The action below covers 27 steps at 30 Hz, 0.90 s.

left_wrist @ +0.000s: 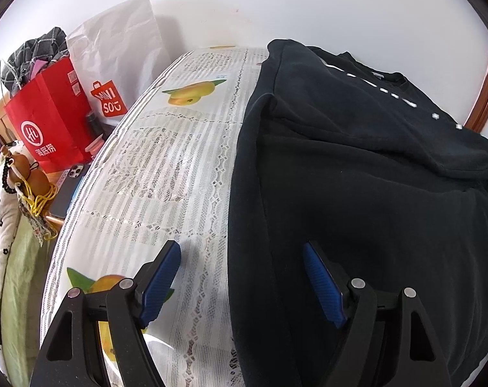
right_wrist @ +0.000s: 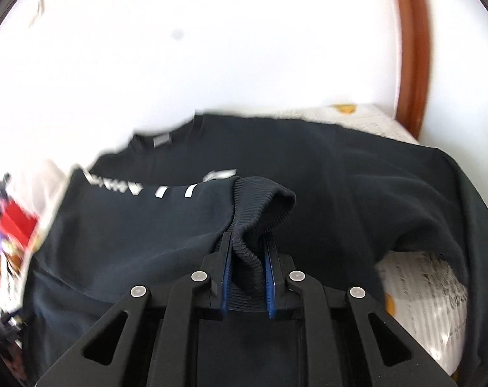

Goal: Fold small clothes

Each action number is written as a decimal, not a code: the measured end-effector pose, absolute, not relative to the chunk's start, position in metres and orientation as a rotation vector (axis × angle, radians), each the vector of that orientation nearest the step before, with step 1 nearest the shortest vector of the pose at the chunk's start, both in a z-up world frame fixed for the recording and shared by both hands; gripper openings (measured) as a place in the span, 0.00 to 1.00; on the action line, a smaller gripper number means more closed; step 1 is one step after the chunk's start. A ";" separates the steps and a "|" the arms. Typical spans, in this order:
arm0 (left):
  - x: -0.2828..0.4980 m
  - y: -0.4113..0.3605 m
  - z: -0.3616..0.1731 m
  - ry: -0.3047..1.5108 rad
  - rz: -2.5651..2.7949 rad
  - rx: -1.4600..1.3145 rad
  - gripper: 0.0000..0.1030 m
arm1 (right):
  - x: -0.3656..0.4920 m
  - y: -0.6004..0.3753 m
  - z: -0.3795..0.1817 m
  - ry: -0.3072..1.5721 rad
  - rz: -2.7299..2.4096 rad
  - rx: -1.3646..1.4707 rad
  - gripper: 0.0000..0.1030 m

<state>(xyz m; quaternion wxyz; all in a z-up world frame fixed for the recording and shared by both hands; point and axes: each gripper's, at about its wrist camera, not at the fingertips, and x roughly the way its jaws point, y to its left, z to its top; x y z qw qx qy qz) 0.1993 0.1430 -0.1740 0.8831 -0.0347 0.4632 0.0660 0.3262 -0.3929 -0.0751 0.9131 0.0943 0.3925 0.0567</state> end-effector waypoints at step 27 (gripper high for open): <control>0.130 0.131 -0.167 0.957 0.069 -0.012 0.74 | 0.138 -0.505 -0.082 0.831 -0.299 0.042 0.59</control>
